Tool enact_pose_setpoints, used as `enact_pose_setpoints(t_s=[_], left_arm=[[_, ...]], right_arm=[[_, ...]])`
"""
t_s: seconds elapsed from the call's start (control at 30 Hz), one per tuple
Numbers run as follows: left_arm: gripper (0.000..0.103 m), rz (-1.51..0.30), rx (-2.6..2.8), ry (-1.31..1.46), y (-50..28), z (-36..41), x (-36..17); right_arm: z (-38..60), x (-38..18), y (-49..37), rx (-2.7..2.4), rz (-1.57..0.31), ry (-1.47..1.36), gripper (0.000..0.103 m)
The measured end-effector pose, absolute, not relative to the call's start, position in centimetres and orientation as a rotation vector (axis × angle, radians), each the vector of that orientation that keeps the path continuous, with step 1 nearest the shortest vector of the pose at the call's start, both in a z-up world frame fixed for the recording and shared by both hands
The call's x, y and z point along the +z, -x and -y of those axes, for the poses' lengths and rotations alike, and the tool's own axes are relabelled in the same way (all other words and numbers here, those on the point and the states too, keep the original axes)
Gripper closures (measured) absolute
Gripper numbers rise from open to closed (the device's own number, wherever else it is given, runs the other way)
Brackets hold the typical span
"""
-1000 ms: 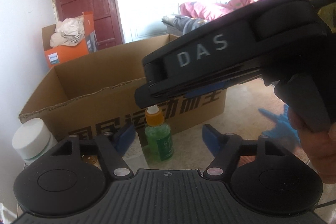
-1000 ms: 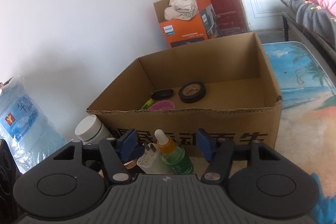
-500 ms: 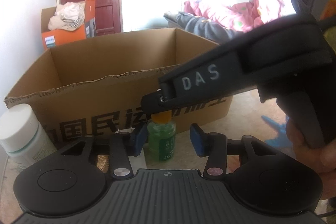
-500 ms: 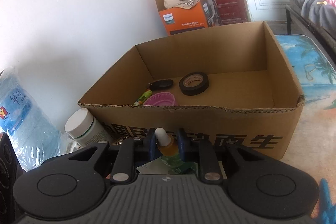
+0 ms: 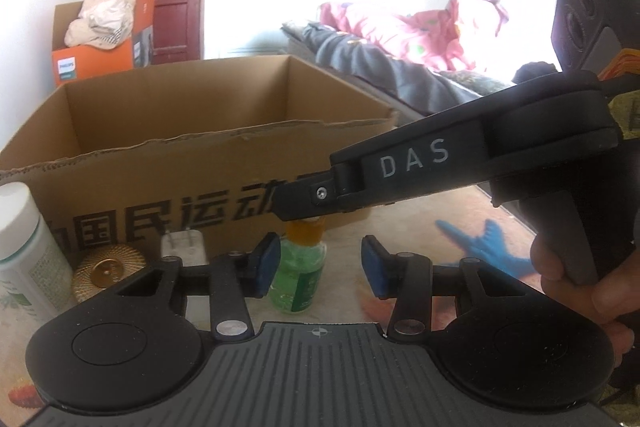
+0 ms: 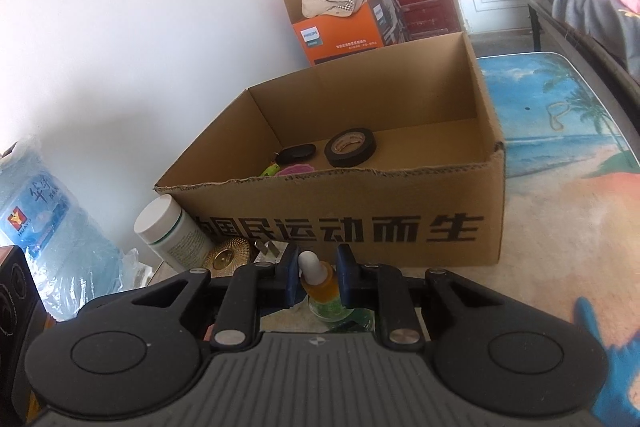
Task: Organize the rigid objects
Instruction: 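Close the right gripper around the green dropper bottle and lift it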
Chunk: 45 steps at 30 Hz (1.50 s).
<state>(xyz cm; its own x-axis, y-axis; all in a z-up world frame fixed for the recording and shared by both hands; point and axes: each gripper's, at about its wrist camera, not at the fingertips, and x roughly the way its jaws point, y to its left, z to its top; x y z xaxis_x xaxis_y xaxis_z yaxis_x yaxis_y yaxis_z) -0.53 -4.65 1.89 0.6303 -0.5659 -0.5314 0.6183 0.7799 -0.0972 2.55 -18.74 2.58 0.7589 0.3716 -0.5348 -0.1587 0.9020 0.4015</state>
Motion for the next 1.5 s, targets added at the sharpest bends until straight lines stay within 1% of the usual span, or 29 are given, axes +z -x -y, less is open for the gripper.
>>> enact_pose_setpoints(t_s=[0.2,0.37,0.73,0.77,0.8,0.83,0.87,0.97,1.03,1.07,1.27,1.33,1.5], left_arm=[[0.058,-0.554,-0.696,-0.117,1.3,5.0,1.8],[0.057,-0.52,-0.655,-0.175,1.0,5.1,0.7],[0.058,-0.586,-0.623,-0.224,-0.7,6.6,-1.7],[0.061,-0.591,-0.622,-0.224,-0.7,6.8,-1.9],[0.066,-0.597,-0.622,-0.224,-0.8,6.9,-2.0],[0.067,-0.603,-0.617,-0.227,-0.9,7.0,-2.1],[0.072,-0.605,-0.612,-0.236,-0.9,7.0,-2.2],[0.072,-0.606,-0.622,-0.229,-0.9,6.9,-2.1],[0.072,-0.605,-0.622,-0.227,-0.8,6.9,-2.1],[0.072,-0.603,-0.622,-0.229,-0.7,6.9,-2.1],[0.071,-0.598,-0.624,-0.248,-0.9,7.2,-2.4],[0.071,-0.609,-0.629,-0.253,-1.1,7.3,-2.6],[0.071,-0.622,-0.64,-0.224,-1.8,7.3,-2.5]], right_arm=[[19.0,2.6,-1.8,0.301,-0.648,-0.342,0.082],[19.1,2.5,-2.4,0.306,-0.646,-0.344,0.082],[18.8,2.4,-3.0,0.323,-0.653,-0.341,0.081],[18.8,2.4,-3.0,0.325,-0.654,-0.341,0.081],[18.8,2.4,-3.0,0.324,-0.656,-0.341,0.08],[18.8,2.4,-2.9,0.325,-0.657,-0.338,0.08],[18.8,2.4,-2.9,0.324,-0.659,-0.331,0.079],[18.5,2.3,-2.7,0.315,-0.67,-0.299,0.073],[18.3,2.2,-2.7,0.301,-0.682,-0.273,0.058],[18.3,2.0,-2.7,0.298,-0.686,-0.266,0.057],[18.8,1.2,-2.9,0.298,-0.704,-0.287,0.059],[19.1,1.0,-3.1,0.314,-0.709,-0.312,0.064],[19.0,0.8,-3.1,0.317,-0.712,-0.316,0.066]])
